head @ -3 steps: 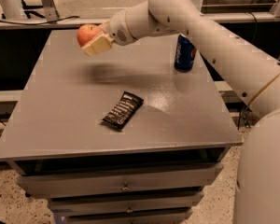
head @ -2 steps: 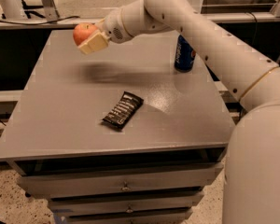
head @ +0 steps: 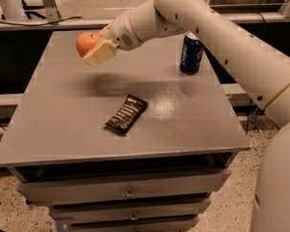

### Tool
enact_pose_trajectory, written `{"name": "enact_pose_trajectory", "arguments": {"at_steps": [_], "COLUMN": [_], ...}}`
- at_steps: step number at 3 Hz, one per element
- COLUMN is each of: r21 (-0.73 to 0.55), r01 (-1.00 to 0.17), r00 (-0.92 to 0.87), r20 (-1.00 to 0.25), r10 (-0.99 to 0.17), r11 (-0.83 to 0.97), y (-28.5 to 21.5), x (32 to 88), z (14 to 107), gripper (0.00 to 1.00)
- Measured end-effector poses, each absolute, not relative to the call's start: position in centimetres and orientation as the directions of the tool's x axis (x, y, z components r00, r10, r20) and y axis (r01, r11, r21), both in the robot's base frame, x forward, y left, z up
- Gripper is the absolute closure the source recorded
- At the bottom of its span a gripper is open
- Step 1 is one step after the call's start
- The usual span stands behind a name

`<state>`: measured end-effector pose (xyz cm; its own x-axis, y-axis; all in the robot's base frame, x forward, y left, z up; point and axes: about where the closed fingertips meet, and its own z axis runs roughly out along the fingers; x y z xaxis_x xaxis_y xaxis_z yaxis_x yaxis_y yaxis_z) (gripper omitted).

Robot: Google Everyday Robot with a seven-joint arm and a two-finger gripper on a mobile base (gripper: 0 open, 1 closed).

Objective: Move apple near rxbar chocolate

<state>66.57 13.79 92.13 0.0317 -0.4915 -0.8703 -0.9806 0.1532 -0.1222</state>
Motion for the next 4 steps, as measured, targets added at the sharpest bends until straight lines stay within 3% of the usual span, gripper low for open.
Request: {"name": "enact_pose_trajectory", "arguments": {"at_steps": [2, 4], "r21": [-0.117, -0.151], "r01": [-0.972, -0.942], "r00": [-0.032, -0.108], "r20": [-0.791, -0.711], "r10": [-0.610, -0.695], "r11": [0.202, 0.300], "y": [6.7, -1.4], "x": [62.0, 61.8], "z": [89.8, 88.0], "gripper": [1.00, 1.00]}}
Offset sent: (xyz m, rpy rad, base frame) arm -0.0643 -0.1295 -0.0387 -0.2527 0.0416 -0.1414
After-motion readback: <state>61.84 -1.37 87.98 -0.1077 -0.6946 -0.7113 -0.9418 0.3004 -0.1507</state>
